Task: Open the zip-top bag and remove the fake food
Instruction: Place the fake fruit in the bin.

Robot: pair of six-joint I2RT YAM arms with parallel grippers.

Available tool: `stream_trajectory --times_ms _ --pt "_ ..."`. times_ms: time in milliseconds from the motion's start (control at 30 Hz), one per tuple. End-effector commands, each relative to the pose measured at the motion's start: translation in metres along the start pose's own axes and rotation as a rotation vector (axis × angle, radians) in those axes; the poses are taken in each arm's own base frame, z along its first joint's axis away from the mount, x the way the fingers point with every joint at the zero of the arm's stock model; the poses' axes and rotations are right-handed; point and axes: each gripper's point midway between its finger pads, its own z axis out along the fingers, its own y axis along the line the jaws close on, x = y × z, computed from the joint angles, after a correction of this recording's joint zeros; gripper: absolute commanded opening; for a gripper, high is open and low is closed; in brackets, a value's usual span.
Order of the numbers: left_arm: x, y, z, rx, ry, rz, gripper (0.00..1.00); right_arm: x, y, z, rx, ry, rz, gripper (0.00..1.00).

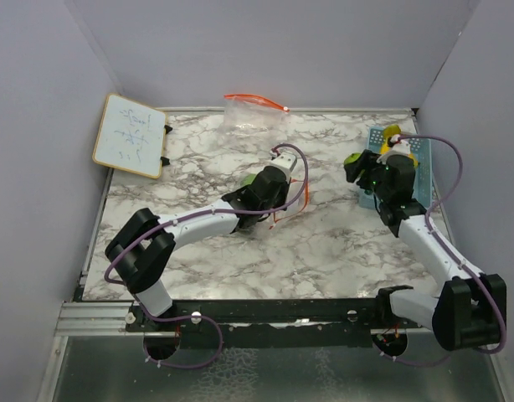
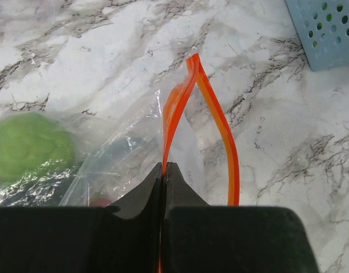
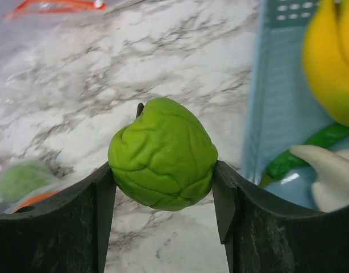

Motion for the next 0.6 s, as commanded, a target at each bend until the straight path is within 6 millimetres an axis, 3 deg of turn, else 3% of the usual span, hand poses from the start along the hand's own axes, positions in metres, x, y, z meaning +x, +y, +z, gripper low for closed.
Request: stream_trajectory --times_ms 0,100,167,300,333,433,567 --pt "-0.004 -0.011 -0.003 0.060 -0.007 -0.042 0.00 -0.007 -0.061 0.004 0.197 -0.016 0.126 0.50" --pt "-0.003 -0.011 -0.006 0.062 -0.014 -0.057 0.00 -0.004 -0.100 0.005 0.331 -0.027 0.174 0.50" --pt "-0.005 -0.012 -0.008 0.071 -0.025 -0.066 0.00 -0.002 -0.114 0.007 0.366 -0.031 0.185 0.52" --pt "-0.003 -0.013 -0.010 0.089 -0.026 -0.057 0.00 0.005 -0.120 0.010 0.399 0.007 0.183 0.91" --pt "-0.004 -0.013 -0.010 0.093 -0.025 -0.052 0.00 0.006 -0.122 0.008 0.405 0.003 0.178 0.95" --pt "-0.005 -0.012 -0.010 0.103 -0.026 -0.039 0.00 -0.003 -0.116 0.001 0.363 -0.034 0.109 0.97" --pt "-0.006 -0.009 -0.007 0.110 -0.032 -0.045 0.00 -0.024 -0.075 -0.010 0.203 -0.084 -0.035 0.93"
